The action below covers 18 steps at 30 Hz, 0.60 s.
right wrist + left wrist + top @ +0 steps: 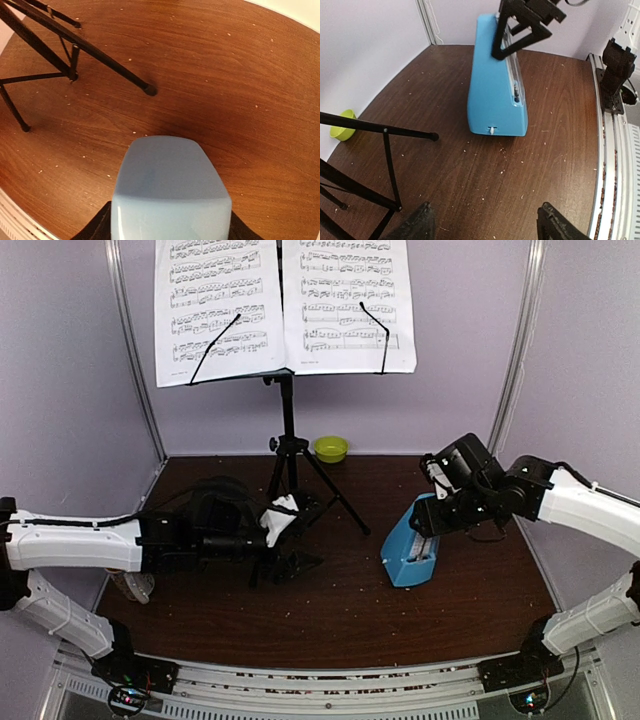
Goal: Set up the instrument practice props
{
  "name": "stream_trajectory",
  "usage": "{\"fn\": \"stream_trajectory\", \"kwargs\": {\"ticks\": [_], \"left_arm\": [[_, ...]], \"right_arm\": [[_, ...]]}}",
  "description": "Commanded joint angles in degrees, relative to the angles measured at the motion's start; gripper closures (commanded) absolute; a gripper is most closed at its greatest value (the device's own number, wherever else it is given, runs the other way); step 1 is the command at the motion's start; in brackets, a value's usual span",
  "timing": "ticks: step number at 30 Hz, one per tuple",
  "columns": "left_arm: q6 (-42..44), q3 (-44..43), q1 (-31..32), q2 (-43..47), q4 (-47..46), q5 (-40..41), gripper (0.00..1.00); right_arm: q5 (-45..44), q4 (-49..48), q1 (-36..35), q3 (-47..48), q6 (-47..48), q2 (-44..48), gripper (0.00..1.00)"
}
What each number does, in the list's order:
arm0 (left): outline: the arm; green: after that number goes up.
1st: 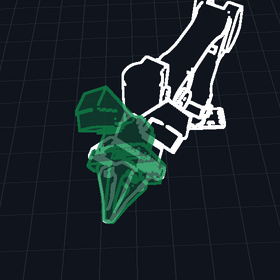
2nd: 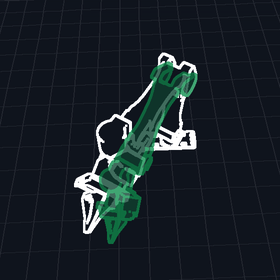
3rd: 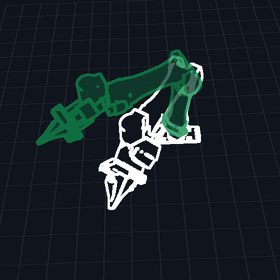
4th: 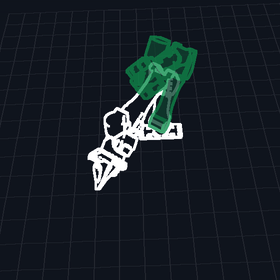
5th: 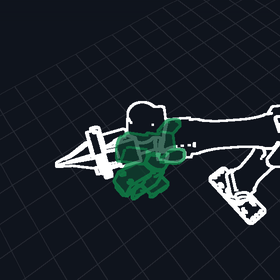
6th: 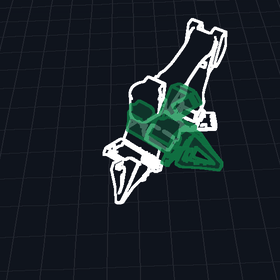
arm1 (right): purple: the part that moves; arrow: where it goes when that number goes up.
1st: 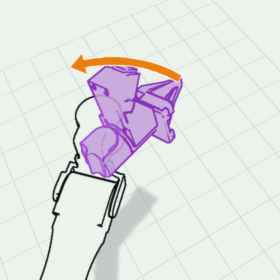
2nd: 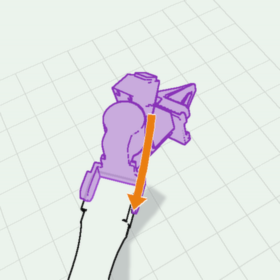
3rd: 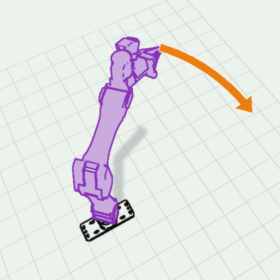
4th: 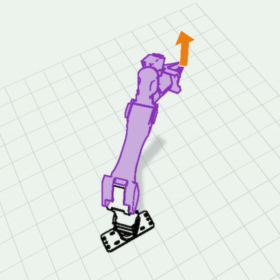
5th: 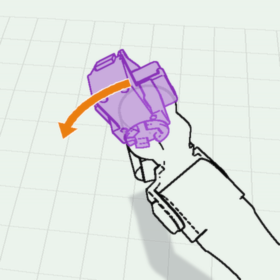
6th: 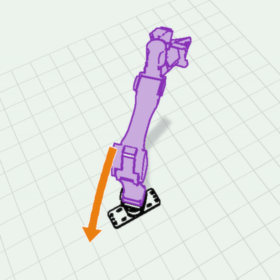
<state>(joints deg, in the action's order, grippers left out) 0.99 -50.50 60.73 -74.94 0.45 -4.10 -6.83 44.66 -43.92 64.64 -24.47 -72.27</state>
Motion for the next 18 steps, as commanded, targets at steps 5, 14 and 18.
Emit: {"fn": "stream_trajectory", "kwargs": {"ticks": [5,14,18], "left_arm": [[0.09,2.59,3.34,-7.91,-10.86,0.97,0.29],[-0.34,4.03,4.55,-12.61,-14.57,0.68,0.28],[-0.02,4.03,4.81,-14.33,-15.08,-0.35,0.19]], "right_arm": [[12.28,-18.64,-0.38,-5.91,3.94,4.68,0.59],[21.09,-29.05,-0.42,-13.95,6.33,9.26,0.68],[25.29,-31.23,-0.42,-15.16,7.83,9.78,0.71]]}}
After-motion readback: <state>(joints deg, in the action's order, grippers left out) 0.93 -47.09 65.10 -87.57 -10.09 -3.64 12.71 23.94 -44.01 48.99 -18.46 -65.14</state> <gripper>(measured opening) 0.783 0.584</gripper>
